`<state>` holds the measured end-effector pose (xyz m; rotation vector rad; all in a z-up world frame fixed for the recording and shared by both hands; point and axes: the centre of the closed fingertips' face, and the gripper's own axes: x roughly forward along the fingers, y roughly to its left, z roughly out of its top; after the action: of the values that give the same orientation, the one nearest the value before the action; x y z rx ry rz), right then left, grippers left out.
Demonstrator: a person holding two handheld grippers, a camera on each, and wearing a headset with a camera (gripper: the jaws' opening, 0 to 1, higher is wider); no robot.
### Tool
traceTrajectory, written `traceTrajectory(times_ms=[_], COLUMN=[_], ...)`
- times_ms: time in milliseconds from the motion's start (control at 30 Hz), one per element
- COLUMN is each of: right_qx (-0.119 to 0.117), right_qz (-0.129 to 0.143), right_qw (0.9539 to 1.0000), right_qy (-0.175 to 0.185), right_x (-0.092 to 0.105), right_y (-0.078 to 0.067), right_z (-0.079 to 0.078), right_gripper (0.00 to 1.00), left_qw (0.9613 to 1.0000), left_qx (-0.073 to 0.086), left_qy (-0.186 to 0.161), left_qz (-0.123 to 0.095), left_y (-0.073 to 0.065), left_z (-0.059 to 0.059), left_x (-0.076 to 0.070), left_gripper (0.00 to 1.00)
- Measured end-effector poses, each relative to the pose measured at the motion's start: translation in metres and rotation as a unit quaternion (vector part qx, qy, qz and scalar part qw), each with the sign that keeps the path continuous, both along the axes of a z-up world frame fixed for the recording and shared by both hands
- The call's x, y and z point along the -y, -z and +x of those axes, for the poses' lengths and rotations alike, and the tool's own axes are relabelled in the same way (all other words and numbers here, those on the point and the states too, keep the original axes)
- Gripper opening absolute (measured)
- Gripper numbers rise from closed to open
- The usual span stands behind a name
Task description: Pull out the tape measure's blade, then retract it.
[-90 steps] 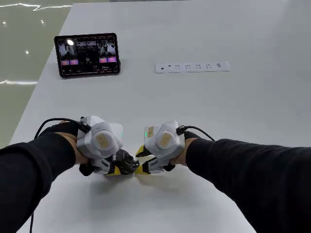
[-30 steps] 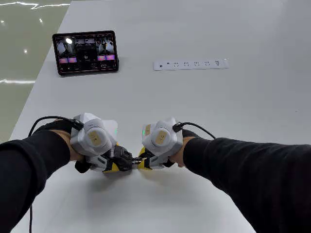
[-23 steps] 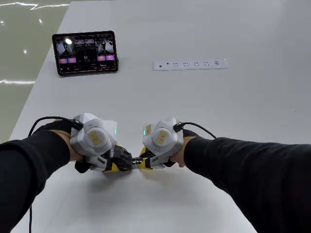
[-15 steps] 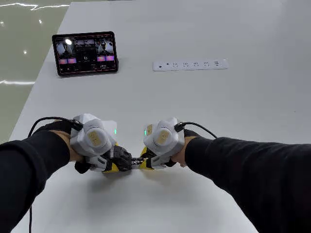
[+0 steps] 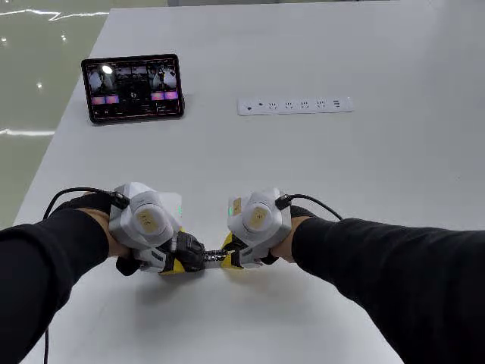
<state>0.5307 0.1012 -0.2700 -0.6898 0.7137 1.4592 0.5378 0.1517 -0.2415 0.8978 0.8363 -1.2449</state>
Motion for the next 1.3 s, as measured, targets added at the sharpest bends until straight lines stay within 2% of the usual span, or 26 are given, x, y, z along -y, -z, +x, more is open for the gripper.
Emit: traceTrajectory(times_ms=[1300], right_qx=[-0.004], right_qz=[-0.005], right_qw=[0.9999], right_qy=[0.015], right_x=[0.027], right_y=[-0.003], right_z=[0.001], right_gripper=[0.09], left_qw=[1.0], left_qx=[0.0], left_qy=[0.001], left_qz=[0.002], left_y=[0.001], left_z=[0.0], left_x=[0.0], left_gripper=[0.32])
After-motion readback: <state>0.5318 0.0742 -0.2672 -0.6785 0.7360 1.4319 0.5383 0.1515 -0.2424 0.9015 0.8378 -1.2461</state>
